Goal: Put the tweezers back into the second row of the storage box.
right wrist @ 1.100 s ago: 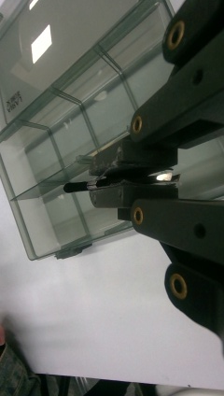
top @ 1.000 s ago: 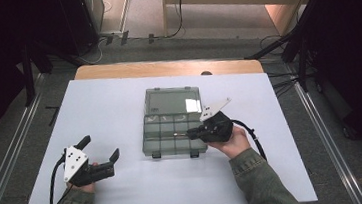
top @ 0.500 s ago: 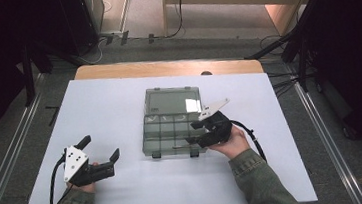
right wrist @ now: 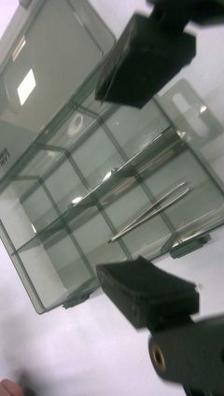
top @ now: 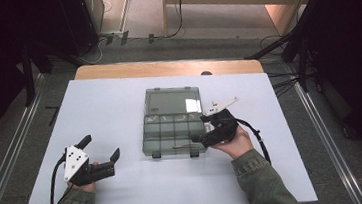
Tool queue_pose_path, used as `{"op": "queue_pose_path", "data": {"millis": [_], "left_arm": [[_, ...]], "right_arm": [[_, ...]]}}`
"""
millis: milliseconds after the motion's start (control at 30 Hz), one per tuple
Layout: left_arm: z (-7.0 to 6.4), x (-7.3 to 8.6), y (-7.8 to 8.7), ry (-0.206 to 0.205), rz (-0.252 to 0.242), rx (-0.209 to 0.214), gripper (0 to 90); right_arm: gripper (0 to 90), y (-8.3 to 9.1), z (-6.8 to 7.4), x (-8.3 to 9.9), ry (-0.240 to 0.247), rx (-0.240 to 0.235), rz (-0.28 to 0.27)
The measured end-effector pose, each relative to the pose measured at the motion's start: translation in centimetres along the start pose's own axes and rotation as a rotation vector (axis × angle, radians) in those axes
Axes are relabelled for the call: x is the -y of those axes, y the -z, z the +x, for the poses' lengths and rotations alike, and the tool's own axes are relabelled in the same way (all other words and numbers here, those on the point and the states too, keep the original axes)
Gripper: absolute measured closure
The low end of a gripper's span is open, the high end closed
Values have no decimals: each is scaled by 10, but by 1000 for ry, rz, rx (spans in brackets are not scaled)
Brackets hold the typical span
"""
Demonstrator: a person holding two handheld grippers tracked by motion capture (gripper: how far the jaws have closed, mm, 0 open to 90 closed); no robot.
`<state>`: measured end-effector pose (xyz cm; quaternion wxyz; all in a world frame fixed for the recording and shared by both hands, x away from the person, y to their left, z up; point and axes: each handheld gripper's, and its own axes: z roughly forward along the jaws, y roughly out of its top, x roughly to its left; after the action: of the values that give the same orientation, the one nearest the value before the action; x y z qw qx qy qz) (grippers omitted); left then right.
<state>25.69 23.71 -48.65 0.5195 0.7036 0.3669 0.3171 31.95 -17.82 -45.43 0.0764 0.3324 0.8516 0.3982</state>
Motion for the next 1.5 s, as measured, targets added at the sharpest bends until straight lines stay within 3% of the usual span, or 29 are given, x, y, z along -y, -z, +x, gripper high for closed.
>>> {"op": "queue_pose_path", "data": {"millis": [67,467,567,667,700,1000,1200,1500], "left_arm": [[0,0,0,0,-2,1,0],[-1,-1,0,3,-7,4,0],[-1,-1,0,3,-10,5,0],[-1,-1,0,3,-13,5,0],[-1,-1,0,4,-13,6,0],[-1,-2,-1,2,-16,12,0],[-2,-2,-2,0,-15,16,0],[-3,-2,-3,3,-17,20,0]], "right_arm": [[0,4,1,5,-11,30,-10],[0,26,3,14,-39,76,-76],[0,33,2,20,-70,73,-109],[0,44,0,28,-92,100,-133],[0,54,-2,35,-112,115,-176],[0,81,-6,63,-173,189,-298],[0,90,-7,77,-202,219,-329],[0,97,-3,100,-214,257,-310]]}}
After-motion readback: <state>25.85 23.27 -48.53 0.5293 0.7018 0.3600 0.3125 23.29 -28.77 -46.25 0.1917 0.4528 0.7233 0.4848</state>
